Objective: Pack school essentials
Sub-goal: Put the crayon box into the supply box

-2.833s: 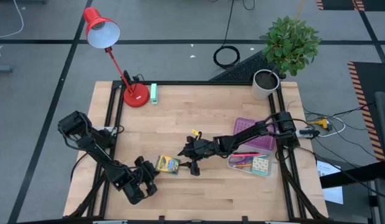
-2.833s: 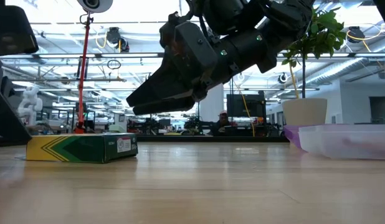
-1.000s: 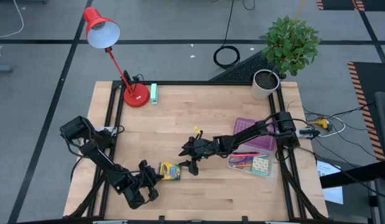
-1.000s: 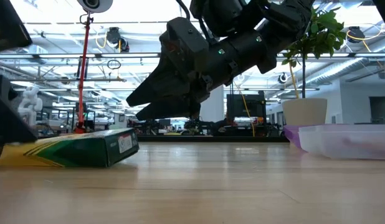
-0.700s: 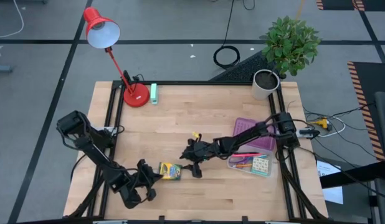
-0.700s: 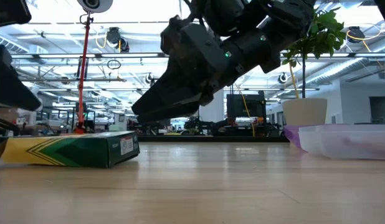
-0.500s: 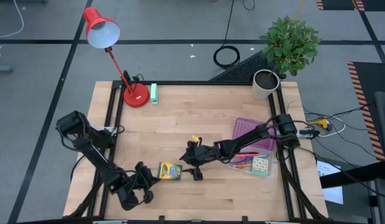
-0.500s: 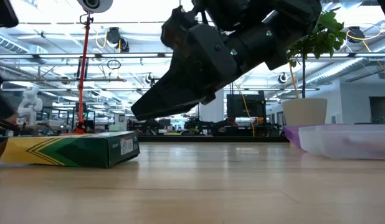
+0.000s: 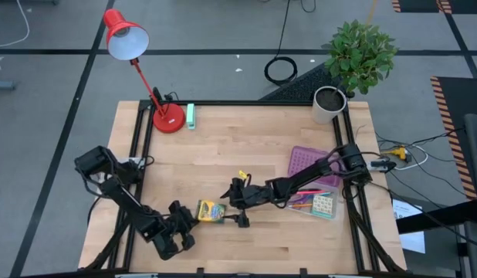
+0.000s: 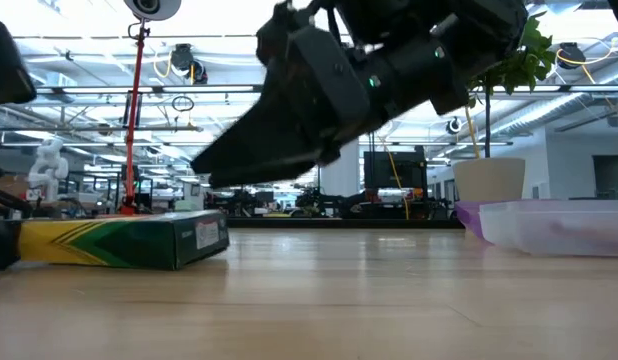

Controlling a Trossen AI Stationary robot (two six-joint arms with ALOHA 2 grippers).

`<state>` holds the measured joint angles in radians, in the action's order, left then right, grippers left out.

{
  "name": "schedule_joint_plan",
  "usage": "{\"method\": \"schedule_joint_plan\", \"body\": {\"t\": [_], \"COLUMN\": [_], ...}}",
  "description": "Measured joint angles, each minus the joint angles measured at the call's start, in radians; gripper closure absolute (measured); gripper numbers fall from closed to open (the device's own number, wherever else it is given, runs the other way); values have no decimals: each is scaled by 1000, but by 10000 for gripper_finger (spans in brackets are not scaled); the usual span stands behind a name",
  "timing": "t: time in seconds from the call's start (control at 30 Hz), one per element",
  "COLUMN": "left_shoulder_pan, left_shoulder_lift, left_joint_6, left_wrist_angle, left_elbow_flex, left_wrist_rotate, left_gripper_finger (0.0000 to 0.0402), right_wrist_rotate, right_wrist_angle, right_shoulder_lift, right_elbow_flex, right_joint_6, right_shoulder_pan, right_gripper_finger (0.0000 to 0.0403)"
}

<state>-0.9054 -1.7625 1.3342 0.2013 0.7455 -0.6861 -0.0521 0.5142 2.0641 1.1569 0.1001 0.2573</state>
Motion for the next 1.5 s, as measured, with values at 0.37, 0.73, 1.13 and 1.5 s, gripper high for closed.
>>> {"method": "schedule_joint_plan", "body": {"t": [0.37,0.73,1.13,1.5], "left_shoulder_pan": [51,7,74,113], "left_shoulder_lift": [44,120,112,112], "left_joint_6": [-147,46,-101,-136], "left_wrist_angle": [-42,348,67,10], "left_elbow_flex": [14,16,-70,-70], "left_wrist_rotate": [89,-59,-13,32], "left_gripper_finger": [396,396,396,396], "right_wrist_rotate": [-32,-142,-210,-205], "right_wrist_angle": [10,38,51,160], "right_shoulder_lift": [43,38,62,143], "right_elbow_flex": [0,10,12,11], "right_joint_6": [53,71,74,104], "right_shoulder_pan": [10,73,86,100], "right_gripper_finger": [46,44,8,4]}}
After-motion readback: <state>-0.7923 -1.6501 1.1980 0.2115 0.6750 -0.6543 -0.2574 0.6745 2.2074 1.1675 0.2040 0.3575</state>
